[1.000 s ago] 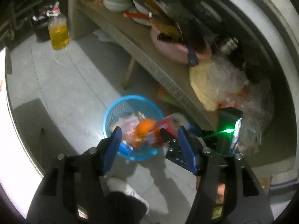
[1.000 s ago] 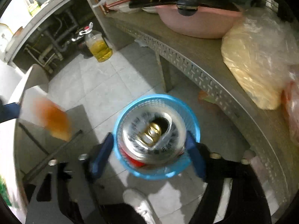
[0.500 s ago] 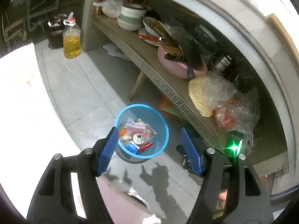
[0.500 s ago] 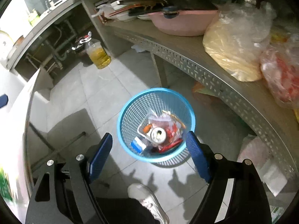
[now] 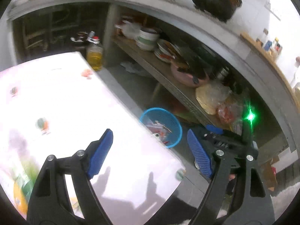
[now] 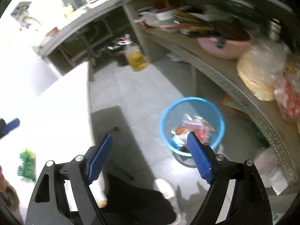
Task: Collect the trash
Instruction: 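Move both tools back over the table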
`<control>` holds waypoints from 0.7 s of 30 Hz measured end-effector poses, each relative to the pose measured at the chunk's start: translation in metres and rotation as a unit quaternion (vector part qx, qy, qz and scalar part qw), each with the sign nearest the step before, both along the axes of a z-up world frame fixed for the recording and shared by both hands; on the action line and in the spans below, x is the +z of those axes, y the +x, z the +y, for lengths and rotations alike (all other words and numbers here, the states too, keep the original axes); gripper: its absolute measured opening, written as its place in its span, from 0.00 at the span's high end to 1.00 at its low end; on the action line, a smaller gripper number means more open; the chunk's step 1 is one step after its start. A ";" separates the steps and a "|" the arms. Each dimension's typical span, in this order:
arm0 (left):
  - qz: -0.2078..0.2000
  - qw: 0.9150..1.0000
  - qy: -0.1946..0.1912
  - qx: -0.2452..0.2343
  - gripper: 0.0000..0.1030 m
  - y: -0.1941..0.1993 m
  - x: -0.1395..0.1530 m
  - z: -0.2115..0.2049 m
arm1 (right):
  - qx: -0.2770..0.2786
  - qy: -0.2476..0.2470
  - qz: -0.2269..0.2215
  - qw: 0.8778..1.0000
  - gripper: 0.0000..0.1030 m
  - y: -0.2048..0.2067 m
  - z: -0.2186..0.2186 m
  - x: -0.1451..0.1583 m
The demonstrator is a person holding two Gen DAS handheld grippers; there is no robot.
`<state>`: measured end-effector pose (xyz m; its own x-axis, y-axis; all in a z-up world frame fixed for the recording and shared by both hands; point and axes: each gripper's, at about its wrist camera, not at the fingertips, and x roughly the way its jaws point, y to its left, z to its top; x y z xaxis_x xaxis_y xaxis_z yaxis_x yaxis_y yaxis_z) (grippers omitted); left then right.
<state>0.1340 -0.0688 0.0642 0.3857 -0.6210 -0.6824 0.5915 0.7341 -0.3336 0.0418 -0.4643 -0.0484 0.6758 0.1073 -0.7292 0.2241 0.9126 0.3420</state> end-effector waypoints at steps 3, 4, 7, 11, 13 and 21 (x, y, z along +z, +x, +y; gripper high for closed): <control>-0.009 0.999 -0.011 0.034 0.22 -0.013 0.004 0.042 | 0.037 0.012 -0.014 0.999 0.21 0.005 0.023 0.013; -0.014 0.999 -0.015 0.046 0.22 -0.019 0.004 0.059 | 0.053 0.015 -0.018 0.998 0.21 0.008 0.034 0.018; -0.022 0.995 -0.007 0.096 0.21 -0.038 0.002 0.106 | 0.098 0.029 -0.022 0.995 0.21 0.019 0.065 0.026; -0.028 0.987 -0.001 0.156 0.21 -0.052 -0.002 0.157 | 0.157 0.045 -0.013 0.987 0.21 0.039 0.108 0.030; -0.030 0.982 0.004 0.189 0.21 -0.055 -0.005 0.182 | 0.188 0.051 -0.005 0.981 0.21 0.049 0.132 0.032; 0.003 0.952 0.042 0.302 0.21 -0.040 -0.029 0.258 | 0.287 0.091 0.051 0.952 0.21 0.088 0.228 0.037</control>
<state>0.0941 0.1892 0.0350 0.6522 -0.2297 -0.7224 0.0505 0.9640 -0.2609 0.1299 -0.2365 -0.0119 0.3944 0.5679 -0.7225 -0.2529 0.8229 0.5088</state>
